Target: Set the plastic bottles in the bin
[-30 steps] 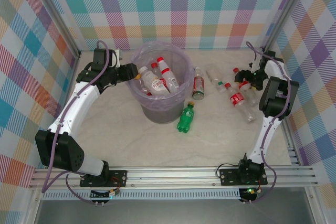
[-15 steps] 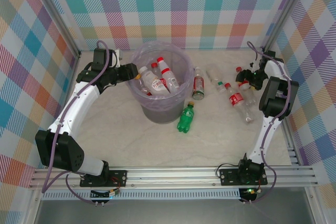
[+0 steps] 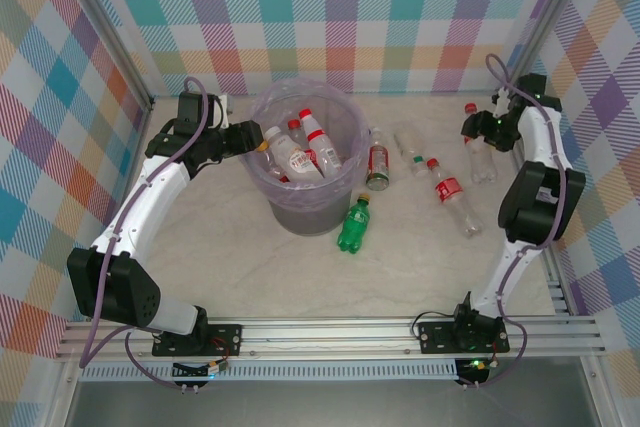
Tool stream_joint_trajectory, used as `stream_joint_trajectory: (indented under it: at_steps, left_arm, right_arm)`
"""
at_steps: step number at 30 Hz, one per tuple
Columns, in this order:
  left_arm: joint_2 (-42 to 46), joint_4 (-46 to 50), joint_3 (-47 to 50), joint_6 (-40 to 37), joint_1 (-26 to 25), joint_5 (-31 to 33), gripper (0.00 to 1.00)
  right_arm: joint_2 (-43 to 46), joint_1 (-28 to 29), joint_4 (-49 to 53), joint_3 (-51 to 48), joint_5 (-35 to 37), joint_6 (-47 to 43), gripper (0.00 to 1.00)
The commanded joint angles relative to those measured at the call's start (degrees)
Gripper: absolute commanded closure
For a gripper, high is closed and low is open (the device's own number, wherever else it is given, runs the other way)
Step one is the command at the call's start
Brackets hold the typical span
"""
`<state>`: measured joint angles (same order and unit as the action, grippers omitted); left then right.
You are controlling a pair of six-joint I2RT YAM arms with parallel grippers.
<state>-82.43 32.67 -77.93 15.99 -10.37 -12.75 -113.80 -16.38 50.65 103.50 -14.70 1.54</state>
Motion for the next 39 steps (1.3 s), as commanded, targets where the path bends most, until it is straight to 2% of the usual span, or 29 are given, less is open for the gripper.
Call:
stream_joint_trajectory:
  at_steps: [1,4,7,11,16,21,26,30,34,39]
  left_arm:
    - [-1.12,2.84,0.23,-1.23,0.48,3.0,0.36]
    - [-1.01,2.79,0.18,-1.22,0.51,2.88,0.36]
    - [-1.21,2.77,0.24,-1.22,0.51,2.84,0.36]
    - [-1.54,2.85,0.15,-1.14,0.52,2.58,0.36]
    - [-1.44,2.84,0.17,-1.2,0.52,2.82,0.36]
    - [-1.29,2.85,0.24,-1.22,0.51,2.74,0.36]
    - [-1.12,2.93,0.22,-1.31,0.51,3.1,0.35]
    - [-0.99,2.97,0.23,-1.33,0.49,3.18,0.36]
    - [-1.01,3.02,0.2,-1.52,0.58,3.44,0.36]
    - [-1.19,3.02,0.32,-1.55,0.57,3.4,0.36]
  right_arm:
    - [7.45,0.82,1.39,-2.0,-3.98,2.0,0.35]
    - [15.96,2.77,-1.09,-5.42,-7.97,4.58,0.35]
    - [24.02,8.46,-4.9,-7.6,-10.77,7.81,0.35]
    - [30.59,22.01,-10.39,-4.87,-9.74,11.31,0.35]
    - [29.81,36.39,-18.11,-0.45,-8.02,13.19,0.37]
    - [20.7,45.97,-21.32,6.28,-5.43,9.7,0.37]
    - [12.41,50.88,-23.32,10.83,-3.84,4.02,0.38]
    - [8.04,51.89,-24.15,10.41,-4.02,1.55,0.38]
    - [7.85,52.42,-25.49,6.54,-3.86,1.29,0.35]
    - [9.1,52.77,-22.33,7.09,-1.43,-0.14,0.13]
